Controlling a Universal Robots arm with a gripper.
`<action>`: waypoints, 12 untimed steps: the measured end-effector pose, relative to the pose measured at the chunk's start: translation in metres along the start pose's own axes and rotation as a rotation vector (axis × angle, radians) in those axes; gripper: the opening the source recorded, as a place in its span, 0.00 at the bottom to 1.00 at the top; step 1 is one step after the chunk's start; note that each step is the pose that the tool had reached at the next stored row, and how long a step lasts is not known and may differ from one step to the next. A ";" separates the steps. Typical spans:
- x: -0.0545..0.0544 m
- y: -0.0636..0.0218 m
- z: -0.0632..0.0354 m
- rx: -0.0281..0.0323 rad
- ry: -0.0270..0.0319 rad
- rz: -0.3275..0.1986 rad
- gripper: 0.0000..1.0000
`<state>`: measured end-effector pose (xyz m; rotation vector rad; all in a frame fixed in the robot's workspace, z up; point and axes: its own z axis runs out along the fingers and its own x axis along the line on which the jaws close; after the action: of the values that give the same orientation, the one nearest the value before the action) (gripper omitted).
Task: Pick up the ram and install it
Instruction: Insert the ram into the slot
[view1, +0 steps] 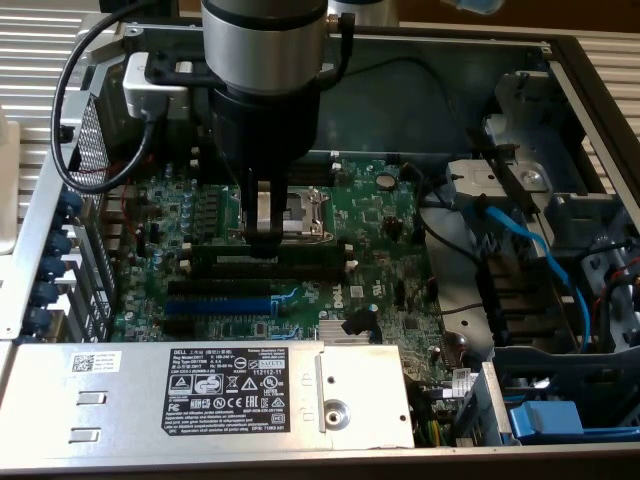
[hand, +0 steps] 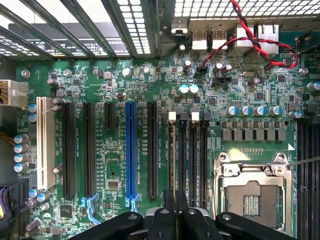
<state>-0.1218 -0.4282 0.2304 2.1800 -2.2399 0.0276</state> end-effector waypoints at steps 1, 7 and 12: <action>0.000 0.0000 0.0003 0.0001 -0.0001 0.000 0.12; 0.000 0.0000 0.0017 0.0000 0.0005 0.000 0.12; 0.000 0.0000 0.0028 0.0001 0.0008 0.000 0.12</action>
<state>-0.1219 -0.4282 0.2276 2.1796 -2.2396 0.0285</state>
